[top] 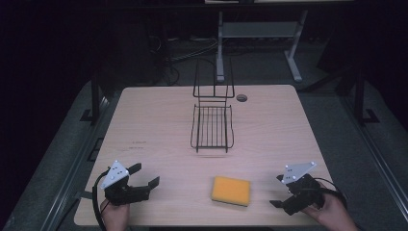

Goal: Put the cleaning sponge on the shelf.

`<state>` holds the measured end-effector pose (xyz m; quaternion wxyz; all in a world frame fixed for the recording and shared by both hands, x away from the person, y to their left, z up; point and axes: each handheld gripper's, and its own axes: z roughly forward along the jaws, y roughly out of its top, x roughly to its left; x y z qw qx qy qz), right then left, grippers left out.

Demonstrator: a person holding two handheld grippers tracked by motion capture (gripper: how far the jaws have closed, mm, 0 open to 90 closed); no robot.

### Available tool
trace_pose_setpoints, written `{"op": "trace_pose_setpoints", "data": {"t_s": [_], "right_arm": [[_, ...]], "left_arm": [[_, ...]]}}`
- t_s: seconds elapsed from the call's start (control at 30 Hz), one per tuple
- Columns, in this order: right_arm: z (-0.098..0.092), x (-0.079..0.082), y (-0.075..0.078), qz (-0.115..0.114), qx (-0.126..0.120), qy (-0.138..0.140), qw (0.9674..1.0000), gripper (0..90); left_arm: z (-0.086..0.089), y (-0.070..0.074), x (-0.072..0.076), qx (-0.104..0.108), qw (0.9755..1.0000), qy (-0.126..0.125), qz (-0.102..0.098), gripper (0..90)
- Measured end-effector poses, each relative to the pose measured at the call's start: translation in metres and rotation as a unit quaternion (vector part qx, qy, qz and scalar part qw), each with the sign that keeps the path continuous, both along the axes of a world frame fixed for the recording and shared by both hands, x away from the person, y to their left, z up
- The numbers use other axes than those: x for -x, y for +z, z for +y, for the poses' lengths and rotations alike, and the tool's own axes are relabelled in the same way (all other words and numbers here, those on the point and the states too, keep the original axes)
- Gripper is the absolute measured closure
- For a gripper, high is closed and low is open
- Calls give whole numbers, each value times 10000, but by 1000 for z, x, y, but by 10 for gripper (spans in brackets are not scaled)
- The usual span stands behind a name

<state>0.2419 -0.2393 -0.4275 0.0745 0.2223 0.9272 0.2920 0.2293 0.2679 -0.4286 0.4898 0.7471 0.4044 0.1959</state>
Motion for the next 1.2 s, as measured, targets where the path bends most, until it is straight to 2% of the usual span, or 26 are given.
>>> {"op": "trace_pose_setpoints", "data": {"t_s": [0.5,1.2], "right_arm": [[14,-1,0,27,73,180,9998,155],[40,-6,9,92,156,500,9986,151]], "left_arm": [[0,0,1,4,10000,-5,-9,128],[2,1,2,16,10000,15,-40,128]]}}
